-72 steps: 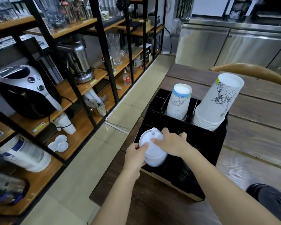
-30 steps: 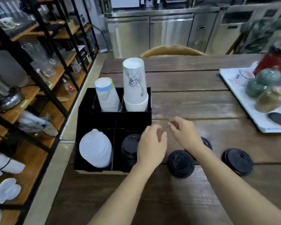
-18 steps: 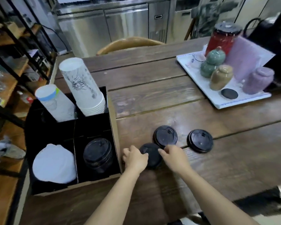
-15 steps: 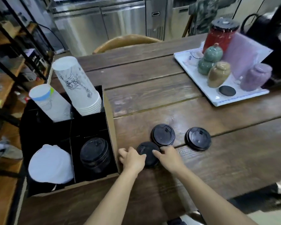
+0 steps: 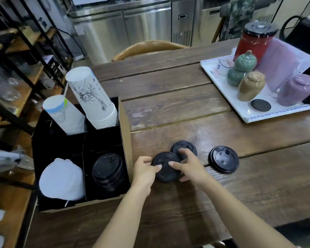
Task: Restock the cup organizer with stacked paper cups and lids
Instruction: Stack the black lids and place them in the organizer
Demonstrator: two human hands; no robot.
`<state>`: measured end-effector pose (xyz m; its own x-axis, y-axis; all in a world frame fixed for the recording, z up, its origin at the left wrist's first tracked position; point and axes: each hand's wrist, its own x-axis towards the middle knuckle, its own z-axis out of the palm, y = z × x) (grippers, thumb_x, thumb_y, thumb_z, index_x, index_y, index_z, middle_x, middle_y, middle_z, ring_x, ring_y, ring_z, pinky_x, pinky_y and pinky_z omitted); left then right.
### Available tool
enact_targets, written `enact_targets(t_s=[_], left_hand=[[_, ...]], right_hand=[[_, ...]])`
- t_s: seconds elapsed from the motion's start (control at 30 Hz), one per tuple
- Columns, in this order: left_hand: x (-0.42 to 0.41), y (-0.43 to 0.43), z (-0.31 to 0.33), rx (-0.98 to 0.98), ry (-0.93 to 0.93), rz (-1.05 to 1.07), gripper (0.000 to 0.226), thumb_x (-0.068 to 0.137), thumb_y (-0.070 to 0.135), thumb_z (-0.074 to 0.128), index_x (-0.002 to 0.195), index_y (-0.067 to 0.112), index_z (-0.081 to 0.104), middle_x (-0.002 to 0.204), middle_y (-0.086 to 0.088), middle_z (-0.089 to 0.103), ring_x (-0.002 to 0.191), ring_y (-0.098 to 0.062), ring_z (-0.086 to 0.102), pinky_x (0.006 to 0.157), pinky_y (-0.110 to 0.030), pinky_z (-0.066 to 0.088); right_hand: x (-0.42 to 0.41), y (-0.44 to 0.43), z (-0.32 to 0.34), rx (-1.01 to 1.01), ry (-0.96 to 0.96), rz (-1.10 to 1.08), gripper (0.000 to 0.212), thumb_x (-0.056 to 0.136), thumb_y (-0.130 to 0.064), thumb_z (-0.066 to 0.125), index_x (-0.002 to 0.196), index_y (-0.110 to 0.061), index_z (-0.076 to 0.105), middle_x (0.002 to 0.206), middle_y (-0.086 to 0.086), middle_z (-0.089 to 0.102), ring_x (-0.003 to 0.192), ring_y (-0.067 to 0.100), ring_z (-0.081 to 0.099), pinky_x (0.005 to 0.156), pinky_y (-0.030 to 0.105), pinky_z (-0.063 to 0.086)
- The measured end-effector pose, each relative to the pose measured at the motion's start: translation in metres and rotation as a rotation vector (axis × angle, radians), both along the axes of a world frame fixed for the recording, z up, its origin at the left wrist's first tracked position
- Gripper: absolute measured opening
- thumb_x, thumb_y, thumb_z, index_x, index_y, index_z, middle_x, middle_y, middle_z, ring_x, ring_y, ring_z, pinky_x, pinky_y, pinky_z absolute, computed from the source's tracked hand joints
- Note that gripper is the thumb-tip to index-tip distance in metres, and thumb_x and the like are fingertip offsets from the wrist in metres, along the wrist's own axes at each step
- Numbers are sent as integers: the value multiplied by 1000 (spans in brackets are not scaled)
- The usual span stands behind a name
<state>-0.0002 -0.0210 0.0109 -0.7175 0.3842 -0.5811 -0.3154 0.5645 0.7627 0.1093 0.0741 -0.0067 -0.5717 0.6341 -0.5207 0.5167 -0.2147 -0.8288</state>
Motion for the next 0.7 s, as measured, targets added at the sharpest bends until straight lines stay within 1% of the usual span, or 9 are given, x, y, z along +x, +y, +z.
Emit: enact_targets(t_s=[0.07,0.1,0.17,0.2,0.27,0.33,0.47,0.57,0.7], left_hand=[[-2,7,11,60,81,-47,43,81,1,68,120,9,52,119,-6,58,107,-23,55,91,-35,46],[-3,12,16,87,128,-82,42,81,0,68,120,8,53,118,-6,58,108,-21,55,89,-32,44],[-5,23,24,121,207,-157,41,80,-1,69,118,8,57,121,-7,60,110,-18,56,91,-30,45],[-5,30,27,132,231,-193,42,79,-1,69,118,8,57,124,-9,60,109,-17,58,91,-30,46],[-5,42,29,159,251,-247,48,77,-3,70,122,6,55,132,-14,55,105,-14,58,90,-25,46],[-5,54,29,174,235,-275,51,76,-6,70,124,2,53,139,-17,48,108,-14,58,91,-20,42],[0,68,22,109,220,-285,44,81,3,69,123,6,58,138,-11,50,120,-20,52,91,-24,38],[-2,70,11,60,170,-121,34,89,19,60,122,13,55,134,-7,49,115,-20,50,89,-29,37],[-11,65,1,-47,141,-30,32,95,16,47,127,13,49,136,-8,46,119,-25,46,93,-34,38]], right_hand=[[6,10,9,-52,53,47,55,83,-30,68,127,-41,36,102,7,61,82,31,68,56,36,57],[10,14,13,-67,72,67,49,83,-29,68,123,-38,41,100,7,63,76,29,68,59,37,58],[16,22,16,-50,82,67,30,84,-26,68,109,-20,53,91,5,64,72,23,66,67,40,57],[18,26,17,-36,89,41,22,84,-23,68,99,-13,56,86,6,63,69,20,64,65,38,57],[23,33,17,-73,158,-72,14,83,-13,68,82,-8,54,77,9,58,57,17,61,52,30,58],[28,37,16,-145,237,-194,15,84,-5,65,77,-7,53,73,10,55,47,15,58,46,27,57],[41,40,7,-204,294,-324,15,86,-3,62,76,-7,51,72,10,55,49,19,60,54,32,59],[49,41,2,-284,347,-437,16,87,-7,61,75,-8,50,77,15,59,56,24,62,51,32,59],[57,43,-1,-313,361,-456,10,89,-14,60,83,-7,54,79,11,67,64,23,67,45,30,56]])
